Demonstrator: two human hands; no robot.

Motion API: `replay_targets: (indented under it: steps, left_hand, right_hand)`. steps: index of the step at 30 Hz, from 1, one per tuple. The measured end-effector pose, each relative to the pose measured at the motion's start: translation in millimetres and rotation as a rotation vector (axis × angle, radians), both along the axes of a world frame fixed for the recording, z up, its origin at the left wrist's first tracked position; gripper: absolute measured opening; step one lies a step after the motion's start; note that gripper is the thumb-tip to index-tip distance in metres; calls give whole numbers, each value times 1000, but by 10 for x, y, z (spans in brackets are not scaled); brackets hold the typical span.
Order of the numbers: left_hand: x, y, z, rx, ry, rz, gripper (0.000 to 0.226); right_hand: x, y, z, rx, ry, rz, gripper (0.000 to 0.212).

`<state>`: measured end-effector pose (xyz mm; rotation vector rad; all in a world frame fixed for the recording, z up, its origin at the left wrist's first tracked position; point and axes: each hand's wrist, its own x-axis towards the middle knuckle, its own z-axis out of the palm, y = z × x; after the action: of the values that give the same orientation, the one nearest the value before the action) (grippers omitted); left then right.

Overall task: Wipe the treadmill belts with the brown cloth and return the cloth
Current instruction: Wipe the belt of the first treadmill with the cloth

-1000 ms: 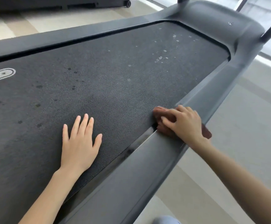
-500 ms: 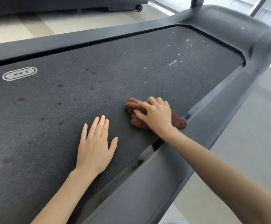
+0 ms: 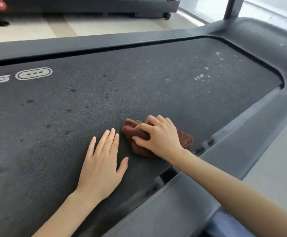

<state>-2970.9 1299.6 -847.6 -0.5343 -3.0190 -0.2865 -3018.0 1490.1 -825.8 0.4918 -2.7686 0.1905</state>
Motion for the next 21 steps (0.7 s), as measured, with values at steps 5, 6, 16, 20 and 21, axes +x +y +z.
replay_targets:
  steps: [5,6,16,20,21]
  left_hand:
    - [-30,9,-1,34,-4,1,71]
    - [-52,10,-1,44,-3,3,71]
    - [-485,394,110,78,6,20,72]
    - [-523,475,103,51,-9,33,69]
    - [-523,469,90,40,-7,31,69]
  right_hand:
    - [-634,959,78,21,-89,-368,37]
    - [-736,1237,135,25,-117,-464,39]
    - [-647,608,-20,53,49,-190,36]
    - [-735,767,1,-34,-12,-43,33]
    - [-850,978,8,-27,-41,-98,35]
